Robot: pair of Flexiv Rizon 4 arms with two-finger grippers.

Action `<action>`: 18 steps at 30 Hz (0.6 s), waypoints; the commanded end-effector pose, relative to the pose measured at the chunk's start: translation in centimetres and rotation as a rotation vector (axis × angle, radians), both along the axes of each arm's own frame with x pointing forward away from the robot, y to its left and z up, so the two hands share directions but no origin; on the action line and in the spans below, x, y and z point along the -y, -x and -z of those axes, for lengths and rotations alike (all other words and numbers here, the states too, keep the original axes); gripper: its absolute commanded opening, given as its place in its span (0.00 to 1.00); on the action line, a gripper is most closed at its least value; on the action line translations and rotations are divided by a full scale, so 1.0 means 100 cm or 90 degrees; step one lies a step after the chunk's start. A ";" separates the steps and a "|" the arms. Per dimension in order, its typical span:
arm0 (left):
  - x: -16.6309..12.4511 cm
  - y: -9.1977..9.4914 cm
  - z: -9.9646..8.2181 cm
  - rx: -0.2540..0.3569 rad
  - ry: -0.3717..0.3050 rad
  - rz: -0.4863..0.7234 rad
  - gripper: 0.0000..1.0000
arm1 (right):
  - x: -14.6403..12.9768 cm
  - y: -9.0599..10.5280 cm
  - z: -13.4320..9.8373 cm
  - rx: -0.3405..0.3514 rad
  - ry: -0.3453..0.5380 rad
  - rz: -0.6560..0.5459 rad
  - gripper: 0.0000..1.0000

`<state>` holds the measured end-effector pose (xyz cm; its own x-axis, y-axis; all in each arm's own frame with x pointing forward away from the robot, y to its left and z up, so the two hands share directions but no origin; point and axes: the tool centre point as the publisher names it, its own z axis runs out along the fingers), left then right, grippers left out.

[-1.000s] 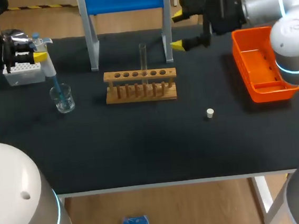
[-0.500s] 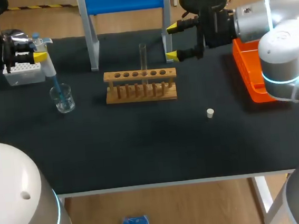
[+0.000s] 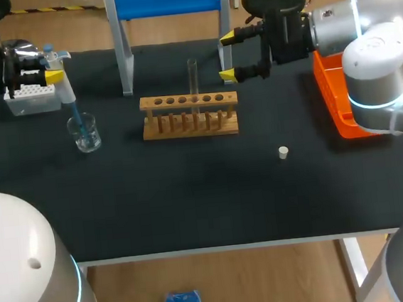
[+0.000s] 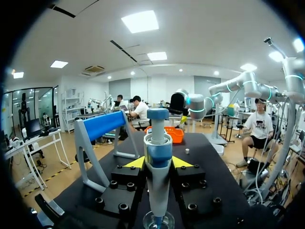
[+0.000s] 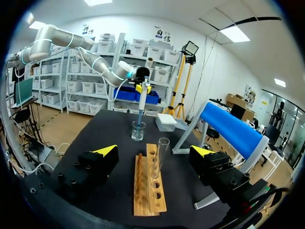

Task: Invert the test tube, pick up the pipette, mount the tip to pipette, aspirate from beaker and dispense into the tube, eject the tip, return the pipette, and cap with the stopper.

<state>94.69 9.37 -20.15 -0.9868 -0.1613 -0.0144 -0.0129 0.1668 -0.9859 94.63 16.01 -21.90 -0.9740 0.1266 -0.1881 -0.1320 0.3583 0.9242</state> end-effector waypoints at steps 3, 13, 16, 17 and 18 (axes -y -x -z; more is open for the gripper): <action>-0.001 0.000 -0.001 0.000 0.000 0.001 0.00 | 0.000 0.000 0.000 0.000 0.000 0.001 1.00; -0.001 0.000 -0.001 0.000 0.000 0.001 0.00 | 0.000 0.000 0.000 0.000 0.000 0.001 1.00; -0.001 0.000 -0.001 0.000 0.000 0.001 0.00 | 0.000 0.000 0.000 0.000 0.000 0.001 1.00; -0.001 0.000 -0.001 0.000 0.000 0.001 0.00 | 0.000 0.000 0.000 0.000 0.000 0.001 1.00; 0.000 0.000 -0.001 -0.002 0.000 -0.003 0.00 | 0.000 0.000 0.000 0.000 0.000 0.001 1.00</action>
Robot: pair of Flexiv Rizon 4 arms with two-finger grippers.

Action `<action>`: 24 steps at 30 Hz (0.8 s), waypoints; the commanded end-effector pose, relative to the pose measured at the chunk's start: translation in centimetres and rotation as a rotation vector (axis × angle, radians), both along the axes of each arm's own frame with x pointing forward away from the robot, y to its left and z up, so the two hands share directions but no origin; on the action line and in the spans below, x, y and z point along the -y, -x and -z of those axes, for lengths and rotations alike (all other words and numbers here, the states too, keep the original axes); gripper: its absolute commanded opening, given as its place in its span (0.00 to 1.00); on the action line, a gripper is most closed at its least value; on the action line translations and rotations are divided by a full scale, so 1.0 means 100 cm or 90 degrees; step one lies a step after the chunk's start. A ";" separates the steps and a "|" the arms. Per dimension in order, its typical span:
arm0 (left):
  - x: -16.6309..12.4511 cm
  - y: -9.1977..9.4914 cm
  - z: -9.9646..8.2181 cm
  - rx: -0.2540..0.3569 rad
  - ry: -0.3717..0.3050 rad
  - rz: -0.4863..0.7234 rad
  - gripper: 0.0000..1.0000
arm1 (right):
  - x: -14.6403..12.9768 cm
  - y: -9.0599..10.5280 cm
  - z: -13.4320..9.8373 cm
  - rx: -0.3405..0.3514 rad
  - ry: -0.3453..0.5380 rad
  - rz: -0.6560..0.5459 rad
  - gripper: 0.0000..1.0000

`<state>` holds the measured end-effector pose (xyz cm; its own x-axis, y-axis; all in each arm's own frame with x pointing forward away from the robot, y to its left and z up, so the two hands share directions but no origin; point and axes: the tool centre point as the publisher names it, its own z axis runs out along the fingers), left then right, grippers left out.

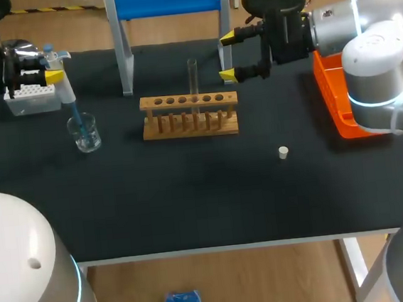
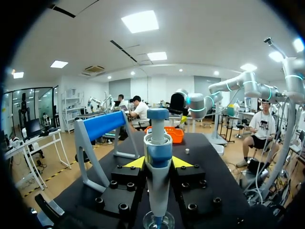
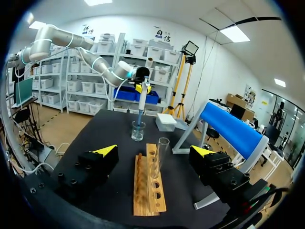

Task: Invert the test tube, pick up the pipette, mount the tip to pipette, aspirate from beaker and dispense into the tube, eject the tip, return the pipette, and cap with the stopper.

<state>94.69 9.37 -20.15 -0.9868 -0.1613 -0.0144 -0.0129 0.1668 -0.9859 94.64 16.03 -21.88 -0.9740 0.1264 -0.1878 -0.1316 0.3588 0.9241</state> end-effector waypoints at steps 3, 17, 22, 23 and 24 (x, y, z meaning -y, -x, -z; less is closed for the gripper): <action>0.001 0.003 -0.007 0.001 -0.002 -0.006 0.00 | 0.000 0.000 0.000 0.001 -0.001 0.001 1.00; 0.010 0.007 -0.050 0.016 -0.014 -0.018 0.00 | 0.000 0.000 0.000 0.001 -0.001 0.001 1.00; 0.014 0.009 -0.067 0.020 -0.027 -0.019 0.00 | 0.000 0.000 0.000 0.001 -0.001 0.001 1.00; 0.014 0.009 -0.070 0.021 -0.027 -0.018 0.00 | 0.000 0.000 0.000 0.001 -0.001 0.001 1.00; 0.015 0.009 -0.072 0.022 -0.028 -0.018 0.00 | 0.000 0.000 0.000 0.001 -0.001 0.001 1.00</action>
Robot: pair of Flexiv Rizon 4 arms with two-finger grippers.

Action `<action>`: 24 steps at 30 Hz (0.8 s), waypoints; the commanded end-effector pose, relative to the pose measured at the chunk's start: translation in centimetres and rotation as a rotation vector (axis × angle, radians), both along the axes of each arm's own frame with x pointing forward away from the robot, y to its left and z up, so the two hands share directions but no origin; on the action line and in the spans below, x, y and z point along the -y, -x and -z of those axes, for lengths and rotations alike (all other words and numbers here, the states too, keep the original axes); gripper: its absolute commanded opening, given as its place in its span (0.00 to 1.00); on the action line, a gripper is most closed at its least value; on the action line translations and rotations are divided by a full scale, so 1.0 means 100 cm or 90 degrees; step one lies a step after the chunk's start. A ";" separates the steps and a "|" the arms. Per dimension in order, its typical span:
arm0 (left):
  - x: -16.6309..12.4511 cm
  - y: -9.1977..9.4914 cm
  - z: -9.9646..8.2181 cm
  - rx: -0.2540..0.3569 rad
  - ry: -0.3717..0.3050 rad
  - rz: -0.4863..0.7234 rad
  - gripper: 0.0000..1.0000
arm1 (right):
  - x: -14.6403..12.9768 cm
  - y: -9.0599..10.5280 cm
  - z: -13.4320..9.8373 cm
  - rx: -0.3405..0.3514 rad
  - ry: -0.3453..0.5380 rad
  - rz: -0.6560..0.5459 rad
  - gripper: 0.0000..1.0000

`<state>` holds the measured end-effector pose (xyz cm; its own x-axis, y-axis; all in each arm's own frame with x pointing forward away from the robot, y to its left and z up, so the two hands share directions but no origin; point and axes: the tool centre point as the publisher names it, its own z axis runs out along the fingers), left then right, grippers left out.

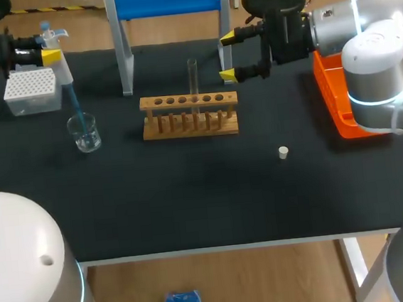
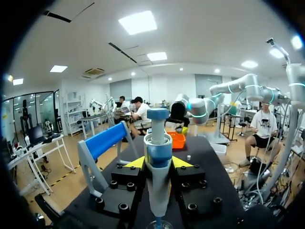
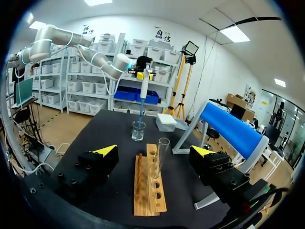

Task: Invert the test tube, pick up the pipette, mount the tip to pipette, aspirate from beaker and dispense into the tube, eject the tip, return the pipette, and cap with the stopper.

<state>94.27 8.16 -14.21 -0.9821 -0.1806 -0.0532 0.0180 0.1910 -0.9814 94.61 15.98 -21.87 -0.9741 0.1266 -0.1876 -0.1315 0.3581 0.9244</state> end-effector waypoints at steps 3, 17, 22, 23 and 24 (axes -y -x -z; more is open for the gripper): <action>0.005 0.004 -0.024 0.002 -0.025 -0.003 0.00 | -0.001 0.000 0.001 0.001 0.000 0.001 1.00; 0.013 0.005 -0.059 -0.007 -0.029 0.001 0.00 | -0.001 0.000 0.001 0.001 0.000 0.001 1.00; 0.013 0.005 -0.059 -0.007 -0.029 0.001 0.00 | -0.001 0.000 0.001 0.001 0.000 0.001 1.00; 0.013 0.005 -0.059 -0.007 -0.029 0.001 0.00 | -0.001 0.000 0.001 0.001 0.000 0.001 1.00; 0.013 0.005 -0.059 -0.007 -0.029 0.001 0.00 | -0.001 0.000 0.001 0.001 0.000 0.001 1.00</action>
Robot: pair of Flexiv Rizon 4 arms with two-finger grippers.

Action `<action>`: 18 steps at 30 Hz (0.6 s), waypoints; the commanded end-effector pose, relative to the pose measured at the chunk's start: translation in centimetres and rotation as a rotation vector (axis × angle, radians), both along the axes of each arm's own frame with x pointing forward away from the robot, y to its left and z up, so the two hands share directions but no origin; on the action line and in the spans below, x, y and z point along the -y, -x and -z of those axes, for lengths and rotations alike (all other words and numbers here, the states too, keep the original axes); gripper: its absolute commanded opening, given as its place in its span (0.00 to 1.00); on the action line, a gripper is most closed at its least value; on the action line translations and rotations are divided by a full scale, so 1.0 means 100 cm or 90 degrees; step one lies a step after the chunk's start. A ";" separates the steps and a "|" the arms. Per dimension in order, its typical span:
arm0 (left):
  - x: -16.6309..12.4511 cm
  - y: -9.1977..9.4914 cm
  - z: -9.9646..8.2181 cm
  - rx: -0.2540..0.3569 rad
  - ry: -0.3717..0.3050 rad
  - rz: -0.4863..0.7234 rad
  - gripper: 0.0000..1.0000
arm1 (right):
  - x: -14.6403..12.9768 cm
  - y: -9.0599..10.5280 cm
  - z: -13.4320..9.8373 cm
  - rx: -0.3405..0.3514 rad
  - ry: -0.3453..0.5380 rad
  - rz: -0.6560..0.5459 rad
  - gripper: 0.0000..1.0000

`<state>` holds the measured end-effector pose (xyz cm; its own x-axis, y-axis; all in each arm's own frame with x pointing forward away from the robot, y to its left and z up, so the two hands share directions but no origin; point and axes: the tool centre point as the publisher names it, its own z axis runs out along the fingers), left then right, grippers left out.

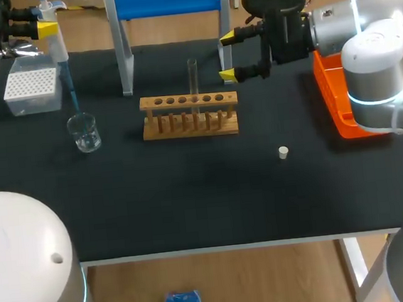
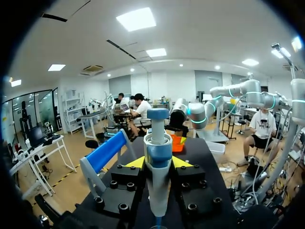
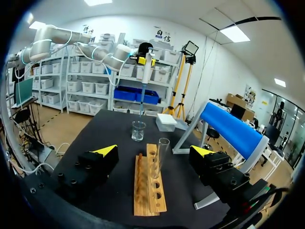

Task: Invert the test tube, pick up the pipette, mount the tip to pipette, aspirate from beaker and dispense into the tube, eject the tip, return the pipette, and cap with the stopper.

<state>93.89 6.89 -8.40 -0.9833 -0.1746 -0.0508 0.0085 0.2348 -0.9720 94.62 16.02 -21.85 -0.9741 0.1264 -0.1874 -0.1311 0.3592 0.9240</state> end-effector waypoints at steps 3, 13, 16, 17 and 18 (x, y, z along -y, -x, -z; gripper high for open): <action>0.000 0.001 -0.001 0.000 -0.001 -0.001 0.00 | 0.000 0.000 0.001 0.001 -0.001 0.001 1.00; 0.000 0.001 -0.001 0.000 -0.001 -0.001 0.00 | 0.000 0.000 0.001 0.001 -0.001 0.001 1.00; 0.010 -0.001 -0.031 0.019 -0.005 0.016 0.00 | 0.000 0.000 0.001 0.001 -0.001 0.001 1.00; 0.016 -0.001 -0.045 0.017 -0.009 0.026 0.00 | 0.000 0.000 0.001 0.001 -0.001 0.001 1.00; 0.023 0.000 -0.059 0.027 -0.010 0.035 0.00 | 0.000 0.000 0.001 0.001 -0.001 0.001 1.00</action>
<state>93.45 5.84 -6.04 -0.9860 -0.1392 -0.0919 0.0615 0.2084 -0.9761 94.62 16.02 -21.84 -0.9741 0.1263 -0.1874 -0.1311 0.3594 0.9239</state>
